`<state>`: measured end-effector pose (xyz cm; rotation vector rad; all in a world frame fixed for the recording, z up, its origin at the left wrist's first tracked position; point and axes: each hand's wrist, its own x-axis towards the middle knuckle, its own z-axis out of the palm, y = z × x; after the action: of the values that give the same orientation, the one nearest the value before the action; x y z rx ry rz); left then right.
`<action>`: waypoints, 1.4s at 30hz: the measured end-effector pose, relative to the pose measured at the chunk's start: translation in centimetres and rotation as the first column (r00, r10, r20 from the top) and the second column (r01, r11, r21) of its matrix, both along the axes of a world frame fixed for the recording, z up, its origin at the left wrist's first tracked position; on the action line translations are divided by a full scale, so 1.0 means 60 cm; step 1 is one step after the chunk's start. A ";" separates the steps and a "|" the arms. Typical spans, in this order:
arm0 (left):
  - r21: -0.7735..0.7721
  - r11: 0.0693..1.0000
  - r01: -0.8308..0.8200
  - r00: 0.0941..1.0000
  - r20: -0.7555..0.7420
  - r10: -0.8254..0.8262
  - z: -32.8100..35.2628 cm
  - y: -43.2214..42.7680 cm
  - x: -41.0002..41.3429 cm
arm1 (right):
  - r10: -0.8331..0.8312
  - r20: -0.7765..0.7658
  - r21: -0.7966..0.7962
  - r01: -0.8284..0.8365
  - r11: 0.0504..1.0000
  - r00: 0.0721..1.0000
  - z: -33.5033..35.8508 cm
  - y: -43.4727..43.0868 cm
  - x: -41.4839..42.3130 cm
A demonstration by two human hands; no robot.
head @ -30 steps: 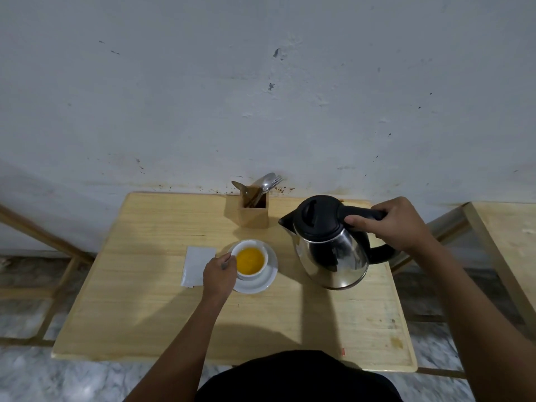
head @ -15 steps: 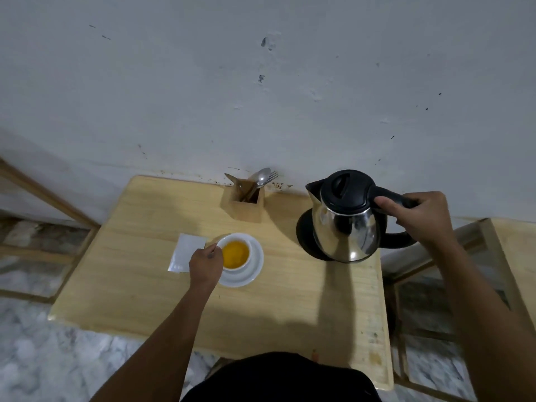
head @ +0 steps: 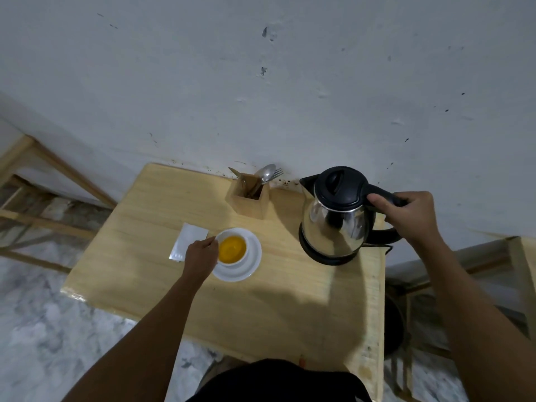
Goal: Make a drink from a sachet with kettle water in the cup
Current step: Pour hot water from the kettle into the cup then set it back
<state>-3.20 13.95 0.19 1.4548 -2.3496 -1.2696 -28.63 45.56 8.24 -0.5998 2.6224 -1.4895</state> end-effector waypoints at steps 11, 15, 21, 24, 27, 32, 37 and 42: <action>0.026 1.000 0.012 0.999 -0.039 -0.011 0.006 0.006 0.004 | 0.073 -0.002 0.011 -0.073 0.997 0.997 -0.014 0.006 -0.023; 0.033 0.999 0.014 0.999 -0.037 -0.013 0.007 0.004 0.004 | 0.074 0.022 -0.004 -0.074 0.997 0.997 -0.025 0.021 -0.022; 0.065 0.998 -0.010 0.999 -0.034 0.012 0.007 0.007 0.004 | 0.056 0.038 -0.075 -0.053 0.996 0.998 -0.022 0.022 -0.014; 0.055 0.998 0.007 0.999 -0.036 -0.005 0.007 0.006 0.003 | 0.051 0.037 -0.095 -0.047 0.994 0.998 -0.022 0.016 -0.011; 0.055 0.998 0.016 0.999 -0.029 -0.015 0.006 0.004 0.003 | 0.020 0.027 -0.093 -0.017 0.996 0.999 -0.020 0.010 -0.007; 0.121 0.993 0.003 1.000 -0.017 -0.001 0.002 -0.006 0.007 | -0.162 -0.047 0.026 0.164 0.986 0.986 -0.018 0.002 0.021; 0.206 0.979 0.013 0.999 -0.050 -0.003 0.008 -0.015 0.010 | -0.398 -0.072 -0.036 0.396 0.918 0.915 -0.003 -0.039 0.070; 0.227 0.966 0.124 0.992 -0.002 -0.127 0.011 -0.038 0.010 | -0.359 -0.438 0.015 0.406 0.914 0.824 0.030 -0.127 0.130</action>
<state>-2.61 11.65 0.84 1.3929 -2.4052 -1.6131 -20.81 37.91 10.02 -0.4444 3.3097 -1.4193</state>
